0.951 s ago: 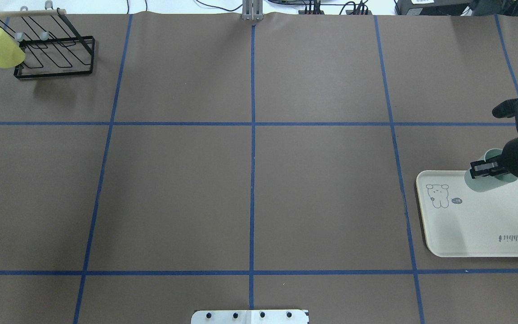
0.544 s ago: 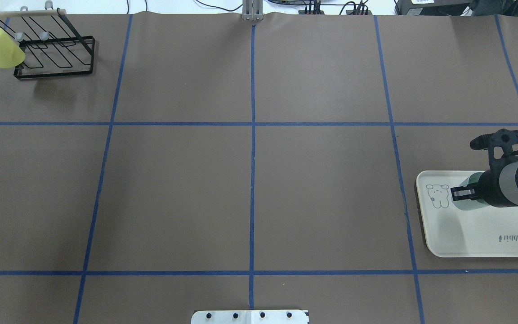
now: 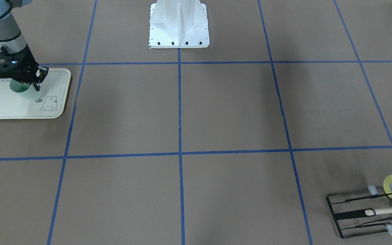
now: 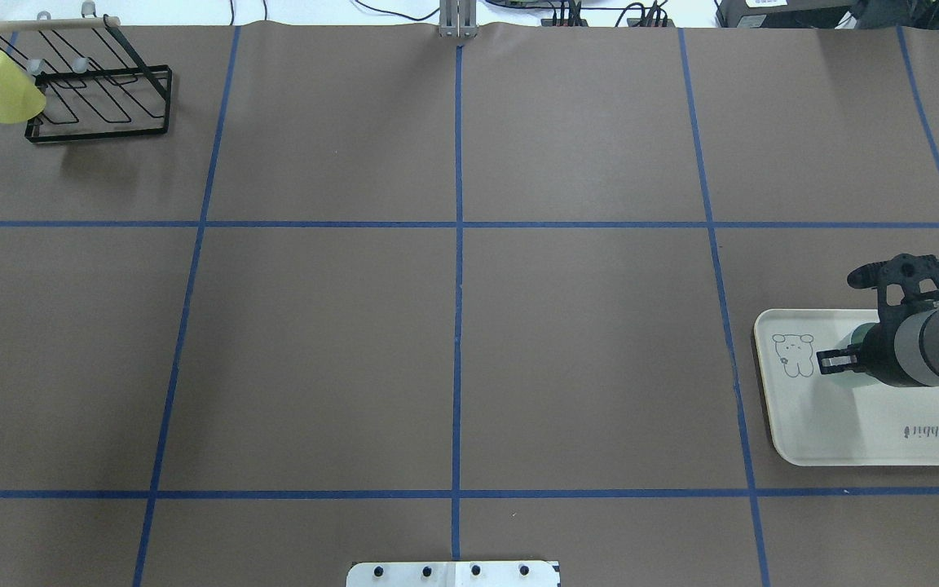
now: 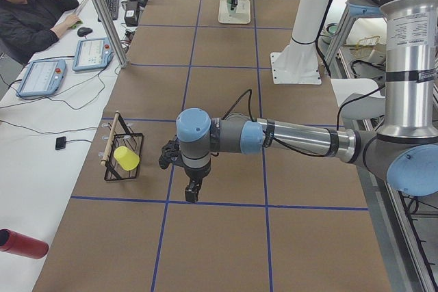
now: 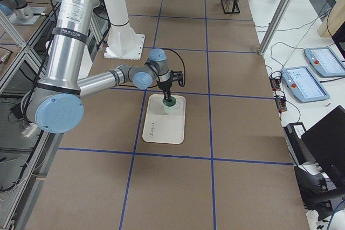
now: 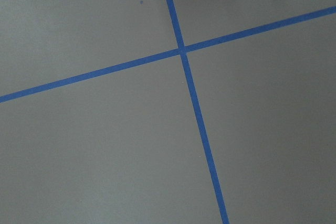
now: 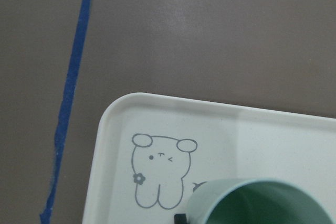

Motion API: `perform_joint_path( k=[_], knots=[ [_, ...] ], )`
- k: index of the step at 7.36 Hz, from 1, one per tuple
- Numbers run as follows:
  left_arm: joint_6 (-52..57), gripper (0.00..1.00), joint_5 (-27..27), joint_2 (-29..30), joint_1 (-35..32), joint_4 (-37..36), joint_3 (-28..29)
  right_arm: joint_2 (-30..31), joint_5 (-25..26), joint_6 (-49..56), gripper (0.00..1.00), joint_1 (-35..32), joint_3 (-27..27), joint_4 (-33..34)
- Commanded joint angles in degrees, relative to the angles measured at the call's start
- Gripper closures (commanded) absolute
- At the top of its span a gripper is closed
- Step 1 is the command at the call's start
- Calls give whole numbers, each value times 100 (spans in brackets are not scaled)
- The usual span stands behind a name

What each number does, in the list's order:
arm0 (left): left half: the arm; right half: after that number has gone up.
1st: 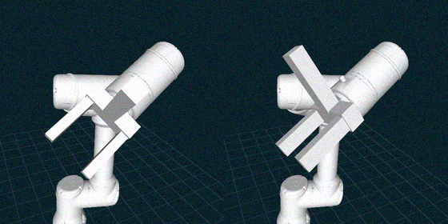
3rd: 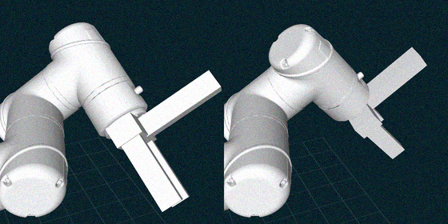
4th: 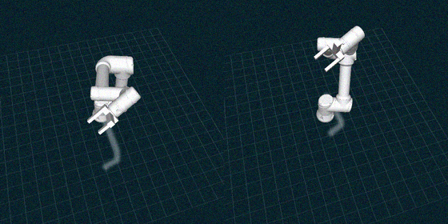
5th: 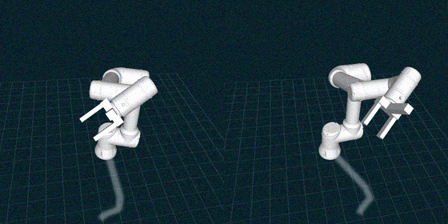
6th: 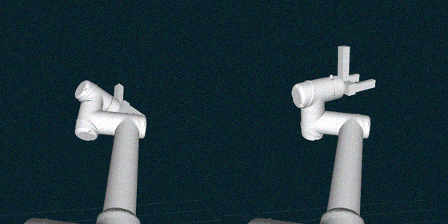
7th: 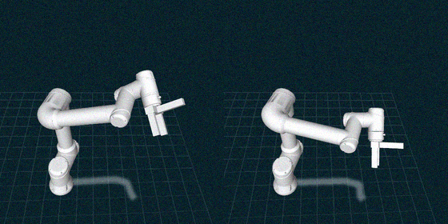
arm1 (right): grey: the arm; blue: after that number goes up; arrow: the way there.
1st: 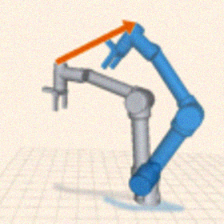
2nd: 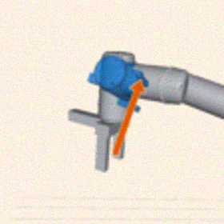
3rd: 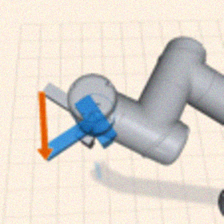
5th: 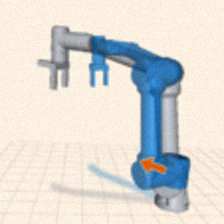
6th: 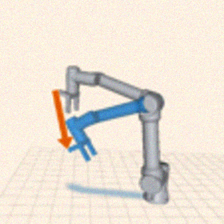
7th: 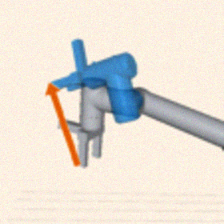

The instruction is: Left arm grabs green cup and hands to right arm on tray

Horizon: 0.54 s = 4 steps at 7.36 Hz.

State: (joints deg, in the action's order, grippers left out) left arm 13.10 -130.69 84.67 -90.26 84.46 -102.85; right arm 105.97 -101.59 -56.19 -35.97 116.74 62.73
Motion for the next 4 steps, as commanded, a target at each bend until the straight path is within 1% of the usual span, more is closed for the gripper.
perform_joint_path(
  k=[1,2,3,4],
  knots=[
    [0,0,0,-3,9,0,19,47,-1,2,100,2,-116,-165],
    [0,0,0,-3,9,0,19,38,34,2,10,11,-169,-165],
    [0,0,0,-3,9,0,19,12,34,2,0,11,-160,-174],
    [0,0,0,5,9,0,36,-6,17,11,0,3,-143,-174]
  ],
)
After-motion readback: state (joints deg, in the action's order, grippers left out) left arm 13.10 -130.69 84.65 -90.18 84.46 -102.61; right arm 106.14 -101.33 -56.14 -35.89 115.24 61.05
